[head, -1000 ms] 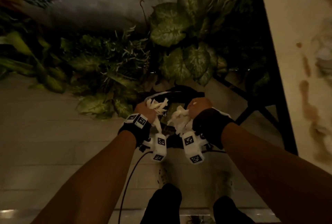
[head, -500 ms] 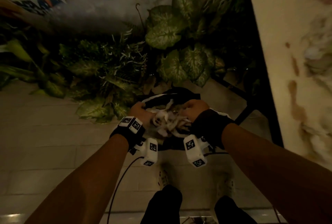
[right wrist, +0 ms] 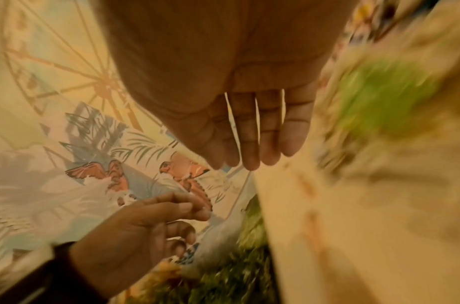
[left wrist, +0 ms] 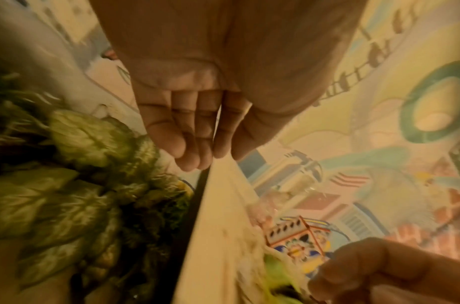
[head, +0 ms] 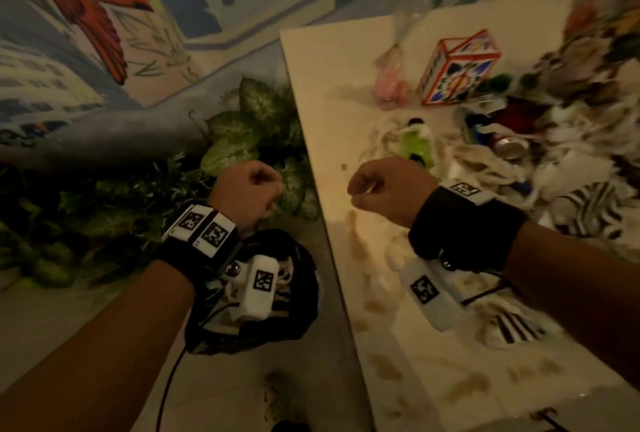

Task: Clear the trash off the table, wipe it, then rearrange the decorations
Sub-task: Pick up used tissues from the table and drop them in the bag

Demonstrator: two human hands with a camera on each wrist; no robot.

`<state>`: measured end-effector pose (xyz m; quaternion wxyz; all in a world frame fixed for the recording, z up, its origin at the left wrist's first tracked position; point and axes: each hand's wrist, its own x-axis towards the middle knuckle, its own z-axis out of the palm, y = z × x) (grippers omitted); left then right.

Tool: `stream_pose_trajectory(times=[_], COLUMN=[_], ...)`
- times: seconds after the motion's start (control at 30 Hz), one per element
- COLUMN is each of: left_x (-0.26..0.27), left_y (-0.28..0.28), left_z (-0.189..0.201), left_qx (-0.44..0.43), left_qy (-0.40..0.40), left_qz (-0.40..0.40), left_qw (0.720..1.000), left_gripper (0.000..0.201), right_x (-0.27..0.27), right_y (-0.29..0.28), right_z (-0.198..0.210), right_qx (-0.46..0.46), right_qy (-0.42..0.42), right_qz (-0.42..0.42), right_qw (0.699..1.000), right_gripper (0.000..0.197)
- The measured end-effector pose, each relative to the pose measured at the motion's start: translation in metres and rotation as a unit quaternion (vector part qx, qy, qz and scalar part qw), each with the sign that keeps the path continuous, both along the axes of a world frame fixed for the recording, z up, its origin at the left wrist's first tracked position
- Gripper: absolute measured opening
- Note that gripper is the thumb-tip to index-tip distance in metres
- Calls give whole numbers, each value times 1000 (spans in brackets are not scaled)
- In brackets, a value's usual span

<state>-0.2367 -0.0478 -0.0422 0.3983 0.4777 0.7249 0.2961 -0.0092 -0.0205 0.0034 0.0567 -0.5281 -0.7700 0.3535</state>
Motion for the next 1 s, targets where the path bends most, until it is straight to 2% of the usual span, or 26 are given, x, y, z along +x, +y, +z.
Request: stream_pose_trajectory(times=[0.07, 0.17, 0.3, 0.47, 0.63, 0.73, 0.8, 0.93, 1.0], left_x=[35, 86, 144, 186, 206, 218, 222, 230, 233], left_y=[18, 42, 66, 85, 98, 104, 107, 108, 105], left_z=[10, 12, 7, 0, -7, -10, -13, -18, -19], left_qx=[22, 36, 15, -65, -167, -195, -208, -220, -222], left_qy=[16, 31, 104, 187, 224, 261, 280, 294, 289], left_qz=[-33, -57, -103, -106, -95, -96, -94, -89, -80], left_qw=[999, 997, 989, 974, 955, 941, 933, 926, 928], left_gripper=[4, 12, 35, 73, 97, 100, 99, 91, 80], right_x=[44, 102, 153, 179, 173, 166, 163, 160, 158], right_y=[12, 23, 33, 44, 49, 54, 58, 61, 62], right_z=[8, 13, 8, -12, -27, -35, -41, -56, -61], right_qx=[6, 26, 33, 51, 60, 31, 22, 28, 19], right_qy=[-40, -80, -125, -181, -256, -251, -230, -221, -226], right_qz=[-29, -60, -68, -58, 23, 27, 20, 11, 18], right_qw=[999, 995, 989, 980, 965, 967, 973, 975, 974], right_gripper=[10, 13, 28, 62, 88, 95, 90, 79, 79])
